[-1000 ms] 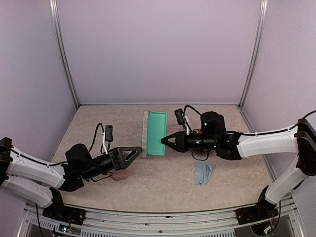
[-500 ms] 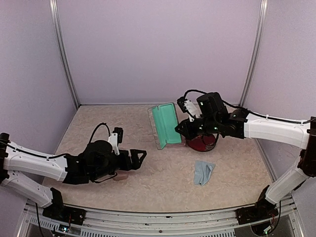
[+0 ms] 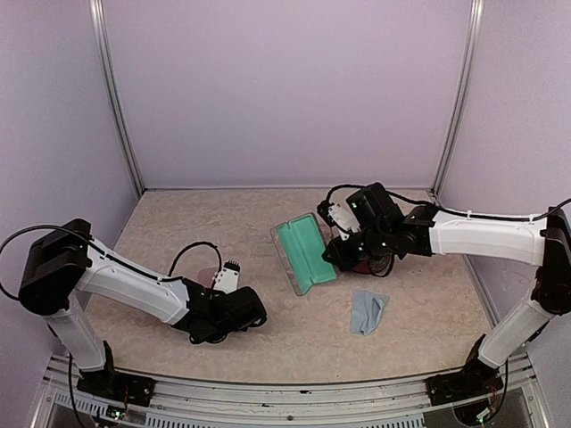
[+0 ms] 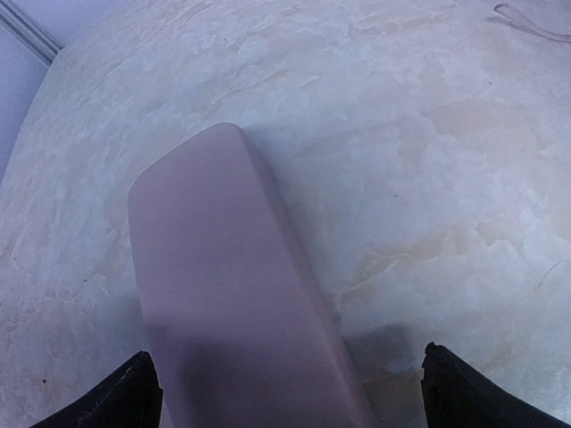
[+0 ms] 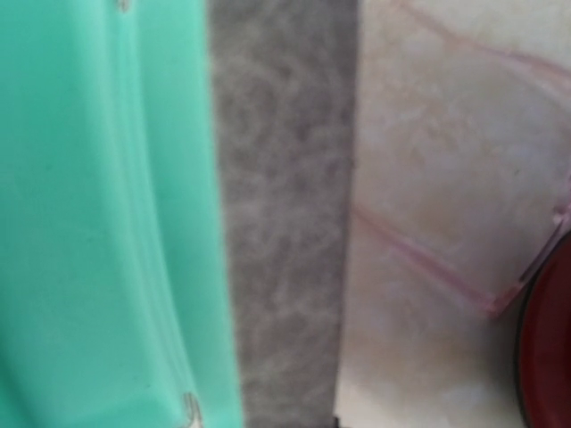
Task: Organize the sunglasses
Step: Move the case with sunglasses to the center of the board.
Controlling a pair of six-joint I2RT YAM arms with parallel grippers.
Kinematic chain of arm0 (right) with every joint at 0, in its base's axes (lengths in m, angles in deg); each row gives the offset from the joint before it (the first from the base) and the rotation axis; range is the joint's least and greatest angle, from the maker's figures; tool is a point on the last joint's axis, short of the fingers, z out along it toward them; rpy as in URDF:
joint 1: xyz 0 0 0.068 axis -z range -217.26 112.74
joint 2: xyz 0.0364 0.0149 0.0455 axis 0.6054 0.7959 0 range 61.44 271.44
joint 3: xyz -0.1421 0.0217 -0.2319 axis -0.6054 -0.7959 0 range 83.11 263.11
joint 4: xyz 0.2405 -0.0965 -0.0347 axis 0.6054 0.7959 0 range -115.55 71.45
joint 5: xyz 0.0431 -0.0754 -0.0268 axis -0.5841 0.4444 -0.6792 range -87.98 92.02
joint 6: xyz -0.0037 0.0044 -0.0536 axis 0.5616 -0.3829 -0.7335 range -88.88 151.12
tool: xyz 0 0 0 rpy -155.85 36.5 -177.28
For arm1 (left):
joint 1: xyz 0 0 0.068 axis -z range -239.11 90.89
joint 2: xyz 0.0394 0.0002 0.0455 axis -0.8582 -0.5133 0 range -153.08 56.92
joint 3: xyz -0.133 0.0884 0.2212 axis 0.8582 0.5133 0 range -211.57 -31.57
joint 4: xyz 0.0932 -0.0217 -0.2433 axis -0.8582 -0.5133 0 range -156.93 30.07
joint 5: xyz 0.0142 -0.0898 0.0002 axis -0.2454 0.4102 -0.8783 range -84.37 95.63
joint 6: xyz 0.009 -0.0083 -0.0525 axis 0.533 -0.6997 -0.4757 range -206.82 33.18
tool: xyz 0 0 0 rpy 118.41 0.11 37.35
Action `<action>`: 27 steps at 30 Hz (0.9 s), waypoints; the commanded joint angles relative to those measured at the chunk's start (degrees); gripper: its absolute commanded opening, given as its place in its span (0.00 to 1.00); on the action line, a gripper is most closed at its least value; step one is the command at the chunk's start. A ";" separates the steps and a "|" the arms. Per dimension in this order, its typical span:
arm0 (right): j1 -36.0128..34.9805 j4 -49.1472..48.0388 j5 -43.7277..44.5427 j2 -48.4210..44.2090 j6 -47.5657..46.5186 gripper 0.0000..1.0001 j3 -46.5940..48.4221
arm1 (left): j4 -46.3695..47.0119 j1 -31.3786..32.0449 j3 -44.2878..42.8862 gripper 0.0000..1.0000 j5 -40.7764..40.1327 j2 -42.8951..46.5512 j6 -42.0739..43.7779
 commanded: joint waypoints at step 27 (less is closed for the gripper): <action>-11.34 30.52 18.27 37.22 -19.39 0.00 47.22 | 11.05 -23.22 21.14 0.99 19.05 38.29 2.92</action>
